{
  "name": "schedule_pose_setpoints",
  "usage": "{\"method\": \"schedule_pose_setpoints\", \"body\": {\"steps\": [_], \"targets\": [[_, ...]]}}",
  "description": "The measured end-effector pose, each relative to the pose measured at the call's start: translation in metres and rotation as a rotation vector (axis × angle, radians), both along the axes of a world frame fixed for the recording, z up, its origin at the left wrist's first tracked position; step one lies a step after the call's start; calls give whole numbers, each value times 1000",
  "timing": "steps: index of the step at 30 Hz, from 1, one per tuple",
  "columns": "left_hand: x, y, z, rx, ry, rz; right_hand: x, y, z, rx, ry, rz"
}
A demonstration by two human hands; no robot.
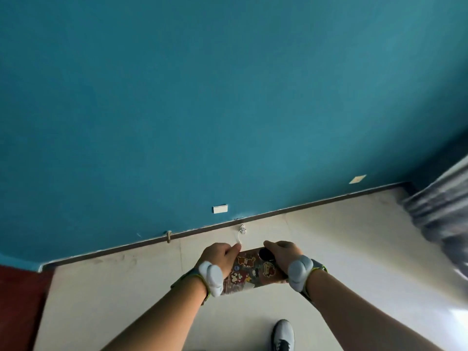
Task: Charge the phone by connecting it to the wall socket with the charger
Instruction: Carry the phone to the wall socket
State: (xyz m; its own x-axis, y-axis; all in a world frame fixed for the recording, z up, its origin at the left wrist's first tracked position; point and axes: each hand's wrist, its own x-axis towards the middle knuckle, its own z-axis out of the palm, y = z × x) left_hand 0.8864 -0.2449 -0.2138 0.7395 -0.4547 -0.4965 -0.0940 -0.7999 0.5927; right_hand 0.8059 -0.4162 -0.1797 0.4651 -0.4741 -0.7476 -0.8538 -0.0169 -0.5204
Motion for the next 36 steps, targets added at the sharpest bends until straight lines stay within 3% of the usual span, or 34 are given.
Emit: {"method": "schedule_pose_setpoints", "body": {"steps": [7, 18, 26, 36], "targets": [[15, -81, -27, 74, -27, 102, 34, -79, -39, -29, -9, 46], [72, -142, -81, 107, -13, 150, 91, -131, -98, -35, -16, 5], [129, -153, -155, 97, 1, 153, 145, -149, -176, -29, -9, 33], [141, -172, -315, 107, 22, 245, 169, -172, -342, -42, -7, 139]]}}
